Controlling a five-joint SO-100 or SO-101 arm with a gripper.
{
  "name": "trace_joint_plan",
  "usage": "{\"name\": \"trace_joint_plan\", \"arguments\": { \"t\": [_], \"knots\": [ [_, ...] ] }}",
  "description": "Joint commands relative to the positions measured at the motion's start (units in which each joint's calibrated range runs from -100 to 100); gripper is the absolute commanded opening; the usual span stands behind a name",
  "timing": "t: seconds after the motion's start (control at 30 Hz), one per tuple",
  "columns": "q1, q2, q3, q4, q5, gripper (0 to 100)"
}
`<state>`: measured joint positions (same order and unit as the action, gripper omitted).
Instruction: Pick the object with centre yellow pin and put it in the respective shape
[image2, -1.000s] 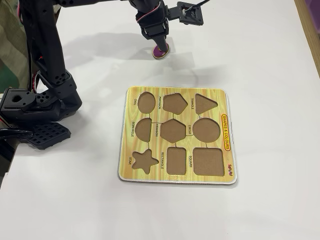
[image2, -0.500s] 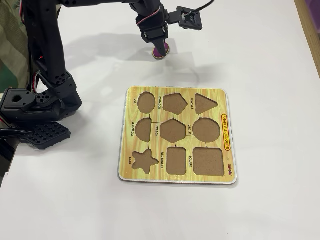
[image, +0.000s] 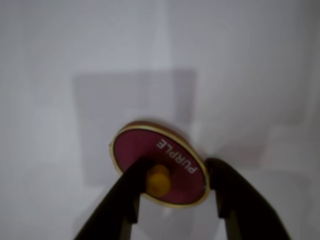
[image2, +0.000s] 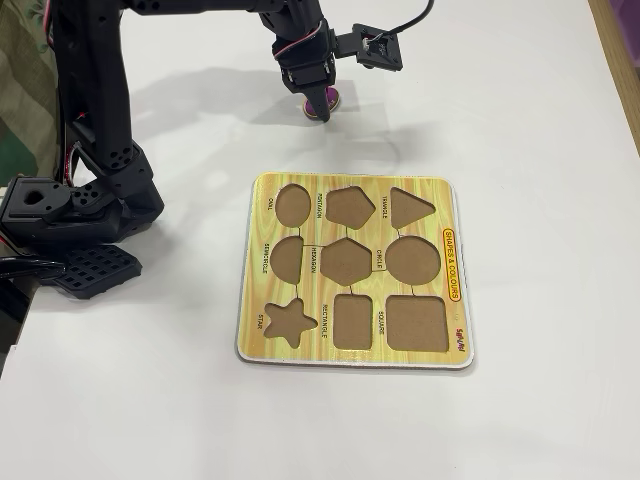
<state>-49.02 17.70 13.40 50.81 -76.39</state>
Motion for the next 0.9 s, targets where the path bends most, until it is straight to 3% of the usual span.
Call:
{"name": "trace_joint_plan", "arguments": {
  "t": [0.0,0.87],
  "knots": [
    [-0.4,-0.3,-1.3,0.0,0.3,15],
    [-0.6,-6.3,3.3,-0.1,0.4,15]
  ]
}}
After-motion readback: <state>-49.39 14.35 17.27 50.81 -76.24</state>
